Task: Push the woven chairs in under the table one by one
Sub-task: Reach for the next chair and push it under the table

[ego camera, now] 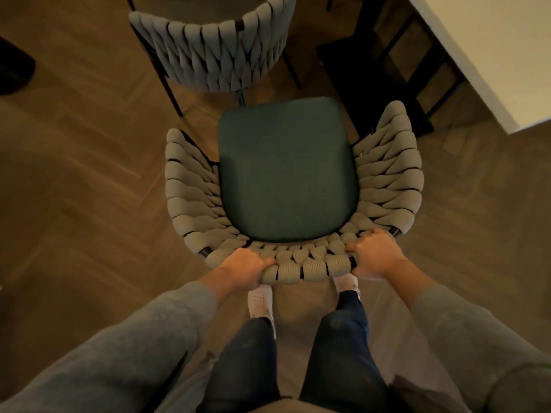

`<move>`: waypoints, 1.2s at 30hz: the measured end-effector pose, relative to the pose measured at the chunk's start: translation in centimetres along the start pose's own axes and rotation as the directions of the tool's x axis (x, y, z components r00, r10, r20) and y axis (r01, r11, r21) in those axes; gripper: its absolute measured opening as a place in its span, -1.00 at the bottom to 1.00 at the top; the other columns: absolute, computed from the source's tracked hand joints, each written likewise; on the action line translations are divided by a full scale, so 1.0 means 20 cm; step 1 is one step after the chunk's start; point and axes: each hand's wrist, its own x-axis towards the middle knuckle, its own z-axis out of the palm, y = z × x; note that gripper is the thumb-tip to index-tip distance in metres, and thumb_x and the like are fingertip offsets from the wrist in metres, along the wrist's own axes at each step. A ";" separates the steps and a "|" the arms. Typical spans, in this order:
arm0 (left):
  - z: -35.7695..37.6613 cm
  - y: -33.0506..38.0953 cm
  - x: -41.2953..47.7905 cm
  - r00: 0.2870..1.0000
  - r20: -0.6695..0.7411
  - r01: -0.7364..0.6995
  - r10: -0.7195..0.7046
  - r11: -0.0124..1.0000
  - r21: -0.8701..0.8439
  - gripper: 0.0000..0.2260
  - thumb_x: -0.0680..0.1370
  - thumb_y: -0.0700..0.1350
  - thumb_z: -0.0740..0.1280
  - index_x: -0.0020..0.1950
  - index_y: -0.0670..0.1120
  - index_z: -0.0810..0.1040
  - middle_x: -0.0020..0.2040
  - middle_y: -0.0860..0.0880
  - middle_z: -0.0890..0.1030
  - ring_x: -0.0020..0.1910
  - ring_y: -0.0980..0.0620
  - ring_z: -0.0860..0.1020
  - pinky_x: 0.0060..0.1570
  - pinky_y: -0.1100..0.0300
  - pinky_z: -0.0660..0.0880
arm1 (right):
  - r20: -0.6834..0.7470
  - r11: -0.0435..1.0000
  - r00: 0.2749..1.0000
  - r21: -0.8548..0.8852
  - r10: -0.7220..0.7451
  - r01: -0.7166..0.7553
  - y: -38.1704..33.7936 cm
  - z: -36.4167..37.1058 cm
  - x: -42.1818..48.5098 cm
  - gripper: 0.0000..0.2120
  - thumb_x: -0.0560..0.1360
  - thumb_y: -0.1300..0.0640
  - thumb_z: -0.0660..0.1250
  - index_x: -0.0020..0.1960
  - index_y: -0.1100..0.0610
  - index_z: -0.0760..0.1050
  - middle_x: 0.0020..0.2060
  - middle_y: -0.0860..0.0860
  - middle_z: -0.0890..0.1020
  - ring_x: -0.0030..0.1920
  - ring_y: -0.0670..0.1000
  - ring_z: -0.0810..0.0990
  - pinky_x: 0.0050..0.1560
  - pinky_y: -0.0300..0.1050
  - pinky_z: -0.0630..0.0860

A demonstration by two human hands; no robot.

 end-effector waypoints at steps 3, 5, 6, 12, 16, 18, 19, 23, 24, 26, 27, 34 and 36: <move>0.05 -0.12 -0.11 0.999 0.020 -0.046 0.045 0.998 0.045 -0.57 0.57 0.02 0.25 0.44 0.10 0.28 0.04 -0.04 0.60 -0.02 -0.04 0.57 -0.04 0.08 0.49 | -0.005 0.996 0.998 0.060 0.059 -0.059 -0.22 0.02 -0.03 -0.73 0.40 -0.20 0.22 -0.07 -0.07 0.55 -0.21 -0.07 0.61 -0.11 0.00 0.56 0.09 -0.08 0.33; 0.09 -0.18 -0.18 0.996 0.032 -0.082 0.080 0.993 0.084 -0.57 0.57 -0.01 0.26 0.43 0.10 0.29 0.06 -0.03 0.60 0.00 -0.03 0.56 0.02 0.09 0.50 | 0.013 0.989 0.995 0.113 0.095 -0.096 -0.37 0.04 -0.06 -0.74 0.39 -0.18 0.22 -0.09 -0.05 0.55 -0.23 -0.06 0.60 -0.14 0.01 0.56 0.11 -0.07 0.36; 0.10 -0.21 -0.20 0.994 0.043 -0.102 0.098 0.989 0.108 -0.57 0.57 -0.03 0.26 0.43 0.10 0.29 0.07 -0.03 0.59 0.01 -0.03 0.56 0.04 0.08 0.51 | 0.022 0.983 0.993 0.142 0.113 -0.115 -0.44 0.05 -0.08 -0.74 0.38 -0.17 0.22 -0.10 -0.04 0.55 -0.23 -0.06 0.60 -0.15 0.02 0.56 0.14 -0.05 0.37; 0.11 -0.26 -0.26 0.972 0.115 -0.222 0.204 0.960 0.171 -0.60 0.58 -0.09 0.26 0.41 0.04 0.30 0.09 -0.06 0.59 0.03 -0.07 0.56 0.04 0.02 0.52 | 0.056 0.958 0.982 0.216 0.180 -0.188 -0.61 0.09 -0.18 -0.72 0.39 -0.17 0.20 -0.03 -0.05 0.54 -0.16 -0.07 0.63 -0.08 0.00 0.57 0.24 -0.03 0.33; 0.13 -0.25 -0.28 0.970 0.093 -0.236 0.225 0.963 0.128 -0.68 0.57 -0.09 0.26 0.32 0.02 0.36 0.06 -0.06 0.59 0.00 -0.06 0.56 -0.03 0.08 0.49 | 0.044 0.941 0.980 0.275 0.194 -0.198 -0.62 0.13 -0.21 -0.67 0.43 -0.19 0.22 0.08 -0.05 0.55 -0.05 -0.07 0.64 0.02 0.00 0.57 0.31 0.01 0.27; 0.14 -0.23 -0.29 0.964 0.107 -0.257 0.245 0.958 0.123 -0.70 0.57 -0.10 0.26 0.29 0.01 0.37 0.06 -0.07 0.59 0.00 -0.07 0.56 -0.06 0.06 0.46 | 0.059 0.938 0.980 0.285 0.189 -0.198 -0.64 0.16 -0.25 -0.64 0.43 -0.23 0.17 0.10 -0.08 0.53 -0.03 -0.10 0.63 0.04 -0.04 0.57 0.33 0.00 0.24; 0.15 -0.21 -0.30 0.960 0.121 -0.269 0.254 0.954 0.131 -0.70 0.57 -0.10 0.26 0.30 0.00 0.36 0.06 -0.08 0.59 0.00 -0.08 0.56 -0.06 0.06 0.46 | 0.062 0.938 0.980 0.284 0.189 -0.199 -0.65 0.17 -0.27 -0.61 0.42 -0.25 0.14 0.10 -0.10 0.53 -0.02 -0.11 0.63 0.04 -0.05 0.57 0.33 -0.02 0.24; 0.15 -0.19 -0.29 0.945 0.158 -0.311 0.288 0.940 0.144 -0.65 0.57 -0.13 0.26 0.35 -0.03 0.33 0.08 -0.11 0.58 0.04 -0.11 0.56 -0.02 0.03 0.46 | 0.061 0.927 0.975 0.303 0.211 -0.220 -0.67 0.22 -0.31 -0.56 0.41 -0.28 0.09 0.11 -0.09 0.53 -0.02 -0.10 0.64 0.03 -0.03 0.59 0.31 -0.03 0.25; 0.14 -0.19 -0.29 0.943 0.157 -0.316 0.293 0.937 0.152 -0.66 0.57 -0.13 0.26 0.34 -0.04 0.33 0.08 -0.12 0.58 0.04 -0.12 0.56 -0.02 0.03 0.45 | 0.066 0.927 0.975 0.300 0.214 -0.224 -0.67 0.22 -0.31 -0.56 0.41 -0.28 0.09 0.10 -0.08 0.54 -0.02 -0.09 0.65 0.03 -0.02 0.59 0.30 -0.03 0.26; 0.14 -0.19 -0.27 0.938 0.177 -0.327 0.298 0.931 0.161 -0.67 0.58 -0.12 0.25 0.34 -0.03 0.32 0.09 -0.12 0.58 0.04 -0.12 0.56 -0.02 0.02 0.46 | 0.059 0.921 0.972 0.312 0.227 -0.234 -0.69 0.23 -0.32 -0.54 0.40 -0.28 0.07 0.08 -0.07 0.55 -0.04 -0.09 0.66 0.01 -0.01 0.60 0.29 -0.02 0.27; 0.15 -0.20 -0.26 0.936 0.179 -0.335 0.304 0.925 0.179 -0.66 0.58 -0.12 0.24 0.34 -0.03 0.32 0.10 -0.12 0.58 0.04 -0.12 0.56 -0.02 0.01 0.46 | 0.039 0.914 0.969 0.325 0.244 -0.243 -0.70 0.24 -0.32 -0.53 0.40 -0.28 0.04 0.06 -0.08 0.56 -0.06 -0.09 0.66 0.00 -0.01 0.60 0.28 -0.02 0.27; 0.01 -0.27 -0.13 0.917 0.175 -0.396 0.358 0.868 0.298 -0.64 0.58 -0.12 0.23 0.38 -0.03 0.31 0.08 -0.09 0.60 0.01 -0.10 0.57 -0.08 0.05 0.46 | 0.047 0.870 0.944 0.376 0.326 -0.319 -0.68 0.22 -0.28 -0.63 0.39 -0.25 0.15 0.00 -0.07 0.57 -0.12 -0.10 0.66 -0.05 -0.04 0.61 0.25 -0.02 0.33; -0.06 -0.31 -0.06 0.916 0.156 -0.401 0.370 0.861 0.314 -0.66 0.58 -0.11 0.24 0.35 0.00 0.34 0.06 -0.05 0.60 0.02 -0.07 0.58 -0.05 0.06 0.50 | 0.044 0.857 0.934 0.386 0.354 -0.342 -0.64 0.19 -0.24 -0.65 0.39 -0.25 0.17 -0.04 -0.06 0.56 -0.15 -0.10 0.65 -0.09 -0.03 0.60 0.22 -0.04 0.37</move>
